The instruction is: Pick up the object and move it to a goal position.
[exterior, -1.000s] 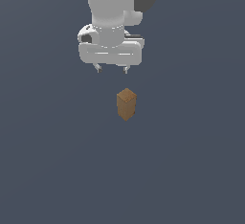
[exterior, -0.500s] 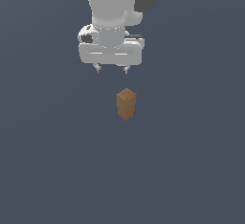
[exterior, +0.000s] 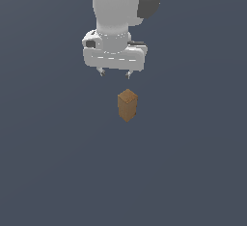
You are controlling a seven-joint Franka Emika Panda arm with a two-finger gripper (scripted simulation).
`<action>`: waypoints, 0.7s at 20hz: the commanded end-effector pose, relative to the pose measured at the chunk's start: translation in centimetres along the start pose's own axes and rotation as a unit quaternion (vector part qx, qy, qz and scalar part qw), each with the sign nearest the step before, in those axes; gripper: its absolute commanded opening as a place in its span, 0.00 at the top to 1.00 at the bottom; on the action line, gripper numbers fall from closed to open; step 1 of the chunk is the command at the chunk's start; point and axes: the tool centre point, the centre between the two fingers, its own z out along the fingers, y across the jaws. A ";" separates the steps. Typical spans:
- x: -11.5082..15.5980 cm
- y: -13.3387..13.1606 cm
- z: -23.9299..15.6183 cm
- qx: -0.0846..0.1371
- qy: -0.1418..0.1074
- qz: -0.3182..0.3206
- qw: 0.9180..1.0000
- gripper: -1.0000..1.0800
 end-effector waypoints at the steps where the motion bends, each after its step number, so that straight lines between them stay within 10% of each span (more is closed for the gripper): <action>1: 0.0 -0.3 0.6 0.000 0.000 0.019 1.000 0.04; 14: -0.6 -2.4 5.2 0.002 0.002 0.159 0.987 0.04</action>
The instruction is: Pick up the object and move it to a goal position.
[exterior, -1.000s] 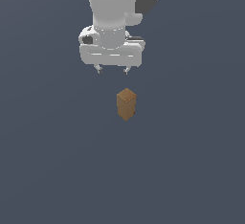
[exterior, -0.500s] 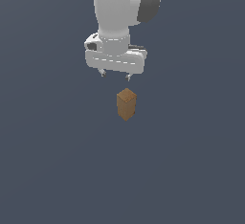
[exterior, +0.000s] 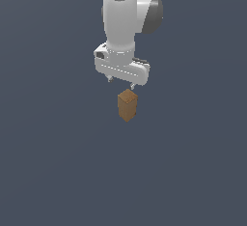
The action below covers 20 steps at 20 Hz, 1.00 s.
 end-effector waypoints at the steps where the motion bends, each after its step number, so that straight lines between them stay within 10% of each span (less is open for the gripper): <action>1: -0.3 -0.3 0.9 0.000 0.000 0.029 1.000 0.04; 20: -2.2 -2.1 6.0 0.003 0.001 0.190 0.982 0.04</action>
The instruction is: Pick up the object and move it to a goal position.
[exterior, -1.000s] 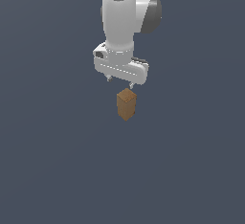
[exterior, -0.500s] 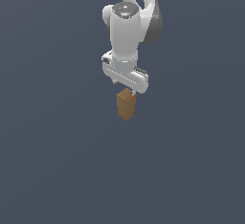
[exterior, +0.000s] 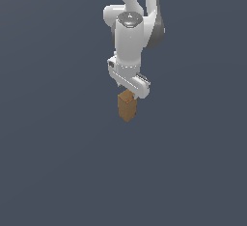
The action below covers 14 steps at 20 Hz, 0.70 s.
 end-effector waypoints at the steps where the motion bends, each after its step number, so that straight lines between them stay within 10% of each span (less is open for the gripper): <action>1: -0.2 0.0 0.3 0.000 0.000 0.011 1.000 0.04; 14: -0.3 0.0 1.9 0.000 0.000 0.016 1.000 0.04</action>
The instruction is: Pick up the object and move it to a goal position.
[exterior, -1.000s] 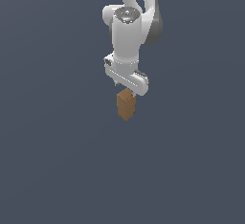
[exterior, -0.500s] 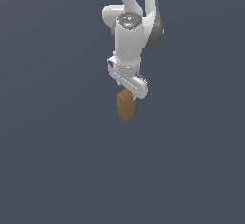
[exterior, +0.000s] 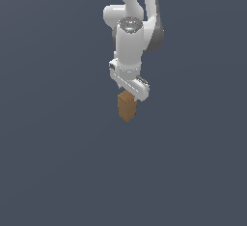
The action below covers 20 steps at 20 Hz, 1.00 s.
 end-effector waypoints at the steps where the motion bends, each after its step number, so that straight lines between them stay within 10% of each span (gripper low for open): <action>1: 0.0 0.0 0.9 0.000 0.000 0.000 1.000 0.04; 12: 0.0 0.0 4.2 0.000 0.000 0.002 1.000 0.04; 13: 0.0 0.0 4.2 0.000 0.000 0.002 1.000 1.00; 20: 0.0 0.0 4.2 0.000 0.000 0.002 1.000 1.00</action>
